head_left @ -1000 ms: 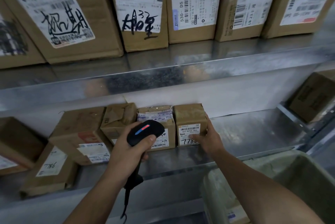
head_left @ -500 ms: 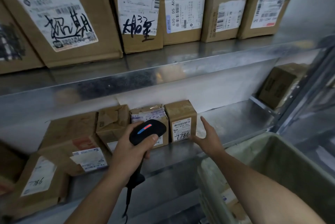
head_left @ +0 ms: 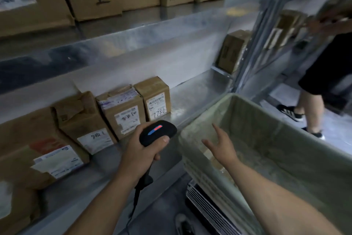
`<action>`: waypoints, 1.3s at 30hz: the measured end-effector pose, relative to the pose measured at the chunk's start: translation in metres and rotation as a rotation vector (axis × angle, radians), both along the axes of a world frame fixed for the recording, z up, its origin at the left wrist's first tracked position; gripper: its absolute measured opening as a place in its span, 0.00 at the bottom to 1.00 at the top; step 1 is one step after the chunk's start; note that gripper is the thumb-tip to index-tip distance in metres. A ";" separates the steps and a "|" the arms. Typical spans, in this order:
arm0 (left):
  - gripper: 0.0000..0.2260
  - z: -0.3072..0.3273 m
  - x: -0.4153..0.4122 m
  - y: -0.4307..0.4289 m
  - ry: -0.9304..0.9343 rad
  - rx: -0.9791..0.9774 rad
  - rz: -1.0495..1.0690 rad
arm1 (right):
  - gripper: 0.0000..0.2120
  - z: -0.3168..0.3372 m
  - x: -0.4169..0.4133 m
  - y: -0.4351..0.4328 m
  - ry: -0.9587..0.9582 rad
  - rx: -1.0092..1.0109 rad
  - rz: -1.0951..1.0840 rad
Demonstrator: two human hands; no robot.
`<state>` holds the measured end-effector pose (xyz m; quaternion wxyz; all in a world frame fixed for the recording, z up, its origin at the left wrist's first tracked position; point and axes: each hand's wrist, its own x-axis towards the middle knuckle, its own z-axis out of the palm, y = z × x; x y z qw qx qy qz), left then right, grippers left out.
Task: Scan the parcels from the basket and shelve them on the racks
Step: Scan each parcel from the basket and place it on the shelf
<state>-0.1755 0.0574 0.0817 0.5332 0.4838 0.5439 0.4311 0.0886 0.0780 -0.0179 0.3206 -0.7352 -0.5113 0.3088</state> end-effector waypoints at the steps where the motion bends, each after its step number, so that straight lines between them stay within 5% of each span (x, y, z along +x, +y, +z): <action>1: 0.20 -0.004 0.005 -0.001 0.012 -0.007 -0.021 | 0.36 -0.003 0.007 -0.010 0.004 -0.011 -0.038; 17: 0.24 -0.030 0.114 0.021 0.128 -0.037 -0.331 | 0.35 -0.064 0.080 -0.083 0.135 -0.193 -0.316; 29: 0.20 -0.057 0.199 0.073 0.262 -0.115 -0.383 | 0.32 -0.141 0.113 -0.033 0.340 -0.397 -0.248; 39: 0.21 -0.091 0.235 0.096 0.313 -0.187 -0.382 | 0.35 -0.196 0.103 -0.024 0.326 -0.543 -0.223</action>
